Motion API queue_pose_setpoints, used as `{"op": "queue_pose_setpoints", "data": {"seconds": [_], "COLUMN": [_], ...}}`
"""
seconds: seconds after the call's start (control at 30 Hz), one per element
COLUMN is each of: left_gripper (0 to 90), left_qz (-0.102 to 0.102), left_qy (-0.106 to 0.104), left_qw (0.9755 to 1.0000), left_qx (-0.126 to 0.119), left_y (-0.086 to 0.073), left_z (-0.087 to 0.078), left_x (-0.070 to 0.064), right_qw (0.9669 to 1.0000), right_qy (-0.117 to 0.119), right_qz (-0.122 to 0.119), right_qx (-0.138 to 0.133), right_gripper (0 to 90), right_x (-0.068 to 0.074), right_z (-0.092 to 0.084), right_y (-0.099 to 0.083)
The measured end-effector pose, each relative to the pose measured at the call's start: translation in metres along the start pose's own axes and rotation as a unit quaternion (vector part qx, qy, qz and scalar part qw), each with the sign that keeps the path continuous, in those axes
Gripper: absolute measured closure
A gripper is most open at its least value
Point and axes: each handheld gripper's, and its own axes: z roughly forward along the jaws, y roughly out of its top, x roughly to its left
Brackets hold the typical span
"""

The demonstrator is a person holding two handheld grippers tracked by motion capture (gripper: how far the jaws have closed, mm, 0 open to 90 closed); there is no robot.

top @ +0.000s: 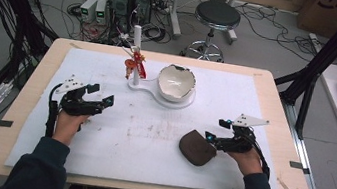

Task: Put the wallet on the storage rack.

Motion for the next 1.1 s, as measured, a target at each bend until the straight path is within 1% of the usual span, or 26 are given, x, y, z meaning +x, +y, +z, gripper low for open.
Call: {"op": "queue_pose_setpoints", "data": {"seconds": [0.13, 0.17, 0.23, 0.27, 0.3, 0.4, 0.43, 0.53, 0.6, 0.63, 0.67, 0.73, 0.77, 0.8, 0.83, 0.87, 0.93, 0.97, 1.03, 1.07, 1.1], "left_gripper": [18.0, 18.1, 18.1, 18.0, 18.1, 18.1, 18.1, 18.1, 18.3, 18.3, 18.3, 18.6, 18.6, 18.7, 18.8, 18.8, 18.8, 18.8, 18.7, 18.7, 18.7], "left_qz": [-0.003, -0.004, -0.002, -0.003, -0.002, -0.004, -0.002, -0.002, -0.001, -0.001, 0.0, 0.0, 0.001, 0.001, -0.001, 0.001, -0.003, -0.003, -0.007, -0.006, -0.007], "left_qy": [-0.001, -0.002, 0.0, -0.001, -0.001, -0.001, 0.001, -0.001, -0.003, -0.003, -0.003, -0.005, -0.006, -0.007, -0.007, -0.007, -0.007, -0.008, -0.014, -0.016, -0.021], "left_qw": [1.0, 1.0, 1.0, 1.0, 1.0, 1.0, 1.0, 1.0, 1.0, 1.0, 1.0, 0.9999, 0.9999, 0.9999, 0.9999, 0.9998, 0.9998, 0.9998, 0.9996, 0.9996, 0.9995], "left_qx": [0.003, 0.003, 0.002, 0.002, 0.002, 0.002, 0.002, 0.006, 0.006, 0.008, 0.009, 0.01, 0.012, 0.014, 0.014, 0.017, 0.018, 0.019, 0.021, 0.023, 0.024], "left_y": [-0.001, -0.001, -0.001, 0.0, 0.0, 0.0, 0.0, -0.001, -0.001, -0.001, -0.001, -0.001, -0.001, -0.002, -0.002, -0.002, -0.002, -0.002, -0.001, -0.001, -0.001], "left_z": [0.001, 0.001, 0.001, 0.001, 0.0, 0.0, 0.0, 0.001, 0.002, 0.003, 0.003, 0.004, 0.005, 0.005, 0.006, 0.007, 0.009, 0.01, 0.012, 0.013, 0.014], "left_x": [0.001, 0.001, 0.001, 0.001, 0.001, 0.001, 0.001, 0.0, 0.0, -0.001, -0.001, -0.002, -0.003, -0.003, -0.004, -0.004, -0.005, -0.006, -0.008, -0.008, -0.01], "right_qw": [0.9994, 0.999, 0.998, 0.9968, 0.9961, 0.9942, 0.993, 0.9908, 0.9866, 0.9863, 0.9843, 0.9851, 0.9856, 0.9867, 0.9881, 0.9897, 0.9916, 0.9919, 0.9924, 0.9926, 0.9928], "right_qy": [0.03, 0.037, 0.052, 0.066, 0.073, 0.076, 0.081, 0.093, 0.107, 0.112, 0.123, 0.119, 0.119, 0.117, 0.112, 0.106, 0.094, 0.087, 0.076, 0.072, 0.07], "right_qz": [-0.001, 0.003, 0.005, 0.007, 0.009, 0.002, 0.008, 0.039, 0.073, 0.071, 0.077, 0.071, 0.063, 0.053, 0.037, 0.018, -0.019, -0.029, -0.051, -0.059, -0.058], "right_qx": [0.017, 0.023, 0.037, 0.044, 0.049, 0.075, 0.086, 0.091, 0.098, 0.098, 0.101, 0.102, 0.102, 0.1, 0.098, 0.094, 0.087, 0.088, 0.082, 0.078, 0.078], "right_gripper": [21.3, 21.4, 21.4, 21.4, 21.3, 21.3, 20.3, 19.8, 22.2, 27.0, 29.2, 30.0, 30.5, 30.9, 31.1, 31.3, 31.4, 31.4, 31.6, 31.6, 31.6], "right_x": [0.006, 0.007, 0.008, 0.009, 0.01, 0.013, 0.014, 0.009, 0.005, 0.004, 0.005, 0.005, 0.006, 0.007, 0.01, 0.013, 0.02, 0.024, 0.03, 0.032, 0.033], "right_z": [0.006, 0.008, 0.014, 0.018, 0.02, 0.03, 0.033, 0.036, 0.038, 0.038, 0.037, 0.038, 0.038, 0.038, 0.039, 0.04, 0.044, 0.046, 0.05, 0.053, 0.054], "right_y": [-0.001, -0.002, -0.003, -0.004, -0.005, -0.008, -0.009, -0.011, -0.013, -0.013, -0.013, -0.012, -0.011, -0.01, -0.008, -0.006, -0.001, 0.002, 0.006, 0.008, 0.009]}}
